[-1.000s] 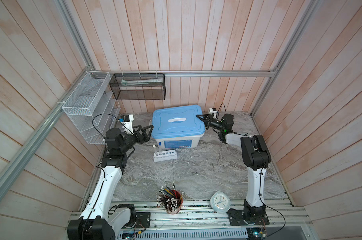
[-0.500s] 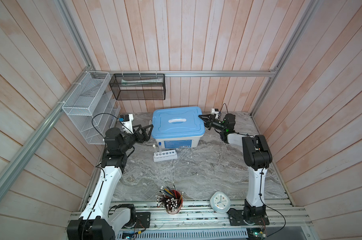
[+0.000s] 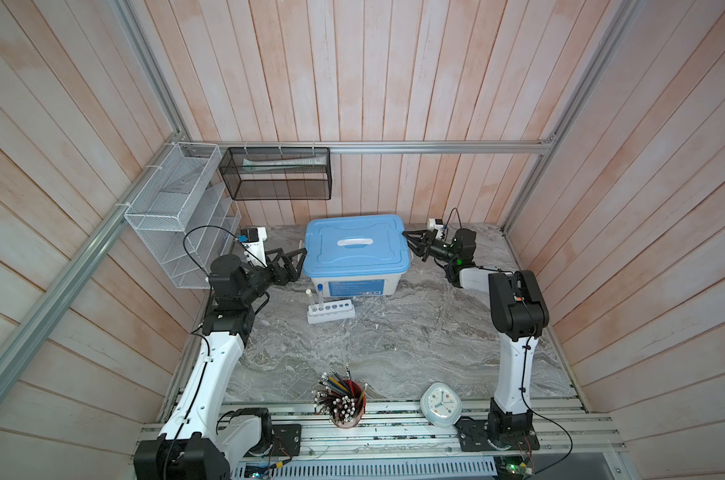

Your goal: Organize the chemistry lab equipment

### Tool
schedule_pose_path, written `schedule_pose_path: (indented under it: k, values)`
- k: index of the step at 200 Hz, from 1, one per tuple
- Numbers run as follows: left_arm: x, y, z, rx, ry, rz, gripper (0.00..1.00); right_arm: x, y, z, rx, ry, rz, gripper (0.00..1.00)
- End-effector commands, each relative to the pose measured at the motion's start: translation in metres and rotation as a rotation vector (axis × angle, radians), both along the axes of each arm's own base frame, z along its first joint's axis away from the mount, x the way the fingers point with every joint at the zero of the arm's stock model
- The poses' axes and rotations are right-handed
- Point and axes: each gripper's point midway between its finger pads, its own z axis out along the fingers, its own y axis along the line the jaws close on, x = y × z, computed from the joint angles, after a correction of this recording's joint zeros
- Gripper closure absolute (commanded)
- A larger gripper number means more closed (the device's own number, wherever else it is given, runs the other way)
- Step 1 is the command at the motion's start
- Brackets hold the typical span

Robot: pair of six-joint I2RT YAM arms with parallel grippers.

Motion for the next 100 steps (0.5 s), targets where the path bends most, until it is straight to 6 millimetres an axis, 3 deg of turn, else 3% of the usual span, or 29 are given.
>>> schedule_pose_path:
  k: [1, 100]
  values:
    - [-0.001, 0.002, 0.014, 0.002, -0.031, 0.005, 0.05, -0.006, -0.006, 0.022, -0.002, -0.066, 0.002, 0.74]
    - [-0.004, 0.002, 0.012, 0.014, -0.026, 0.01, 0.05, -0.003, -0.02, 0.014, -0.021, -0.058, -0.028, 0.73]
